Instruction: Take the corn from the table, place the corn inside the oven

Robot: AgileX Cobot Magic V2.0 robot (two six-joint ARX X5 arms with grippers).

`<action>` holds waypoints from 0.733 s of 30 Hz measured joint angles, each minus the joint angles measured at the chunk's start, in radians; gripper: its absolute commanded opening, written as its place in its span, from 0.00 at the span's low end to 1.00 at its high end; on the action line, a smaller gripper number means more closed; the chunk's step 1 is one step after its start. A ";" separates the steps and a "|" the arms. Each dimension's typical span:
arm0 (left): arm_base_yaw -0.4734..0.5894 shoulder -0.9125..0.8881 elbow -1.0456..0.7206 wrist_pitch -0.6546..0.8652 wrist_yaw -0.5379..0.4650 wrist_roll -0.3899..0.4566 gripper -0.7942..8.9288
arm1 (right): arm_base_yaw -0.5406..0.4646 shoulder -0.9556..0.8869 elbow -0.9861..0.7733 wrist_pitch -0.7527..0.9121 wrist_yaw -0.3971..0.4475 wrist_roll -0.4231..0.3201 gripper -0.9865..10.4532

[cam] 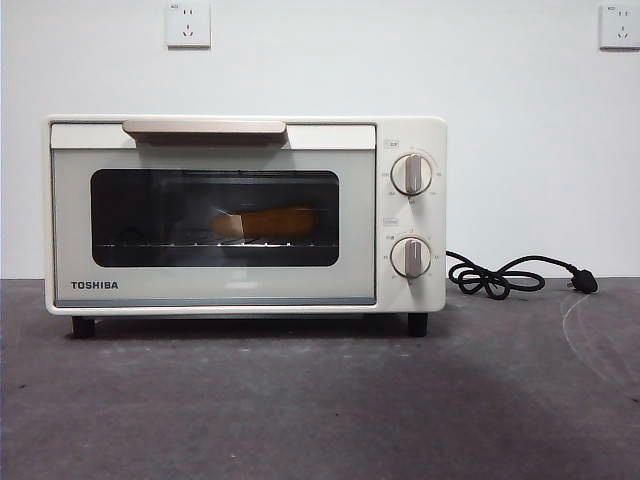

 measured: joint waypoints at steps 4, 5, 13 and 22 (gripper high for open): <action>0.000 0.000 0.000 0.000 0.000 0.000 0.08 | 0.001 -0.112 -0.196 0.164 0.043 0.048 0.09; 0.000 0.000 0.000 0.000 0.000 0.000 0.08 | 0.001 -0.135 -0.241 0.183 0.057 0.063 0.09; 0.000 0.000 0.000 0.000 0.000 0.000 0.08 | 0.020 -0.282 -0.440 0.186 0.134 0.189 0.09; 0.000 0.000 0.000 0.001 0.000 0.000 0.08 | 0.040 -0.338 -0.483 0.091 0.248 0.264 0.09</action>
